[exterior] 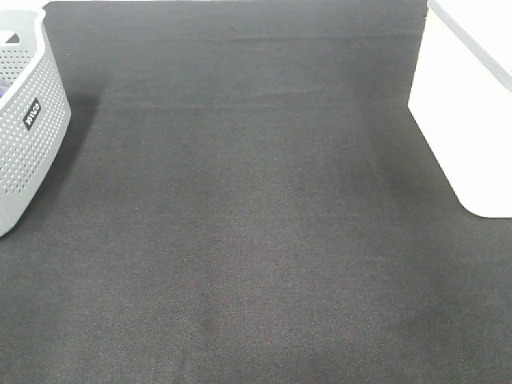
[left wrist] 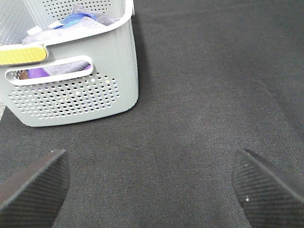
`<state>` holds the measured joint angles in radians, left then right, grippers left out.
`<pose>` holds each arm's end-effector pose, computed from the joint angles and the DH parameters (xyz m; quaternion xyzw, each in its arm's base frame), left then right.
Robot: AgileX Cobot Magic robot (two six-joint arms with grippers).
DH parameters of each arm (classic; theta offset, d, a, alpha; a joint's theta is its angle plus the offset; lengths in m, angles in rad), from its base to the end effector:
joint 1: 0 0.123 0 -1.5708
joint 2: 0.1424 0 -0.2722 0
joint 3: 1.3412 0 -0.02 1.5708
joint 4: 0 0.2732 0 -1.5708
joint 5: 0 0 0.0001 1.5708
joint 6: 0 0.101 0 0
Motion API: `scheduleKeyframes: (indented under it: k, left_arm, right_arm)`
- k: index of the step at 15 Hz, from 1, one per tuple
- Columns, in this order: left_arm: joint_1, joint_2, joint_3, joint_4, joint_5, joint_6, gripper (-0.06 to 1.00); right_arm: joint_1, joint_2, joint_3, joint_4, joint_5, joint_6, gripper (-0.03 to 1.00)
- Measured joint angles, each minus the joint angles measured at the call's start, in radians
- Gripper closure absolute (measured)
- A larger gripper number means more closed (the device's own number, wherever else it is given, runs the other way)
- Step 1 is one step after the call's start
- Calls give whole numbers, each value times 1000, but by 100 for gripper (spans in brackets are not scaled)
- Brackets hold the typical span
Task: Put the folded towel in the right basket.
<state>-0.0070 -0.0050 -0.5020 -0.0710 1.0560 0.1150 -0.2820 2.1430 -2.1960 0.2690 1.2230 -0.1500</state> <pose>0.0357 -0.0065 0.2849 0.0532 0.8480 -0.0070 0.5273 0.4804 -0.1129 0.3007 0.0773 0.9586 0.0790 0.2624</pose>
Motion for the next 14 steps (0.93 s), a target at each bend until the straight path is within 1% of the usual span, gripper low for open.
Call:
scheduleKeyframes:
  k: [1,2,3,4,6,11,14]
  left_arm:
    - [0,0,0,0,0,0,6]
    - [0,0,0,0,0,0,6]
    - [0,0,0,0,0,0,6]
    - [0,0,0,0,0,0,6]
    - [0,0,0,0,0,0,6]
    - [0,0,0,0,0,0,6]
    - [0,0,0,0,0,0,6]
  right_arm:
    - [0,0,0,0,0,0,44]
    - [0,-4,0,0,0,0,32]
    - [0,-12,0,0,0,1,24]
    - [4,-27,0,0,0,6,21]
    - [46,-97,0,-12,0,9,19]
    - [189,-202,0,-27,0,10,19]
    - [261,-260,10,-70,0,24,19]
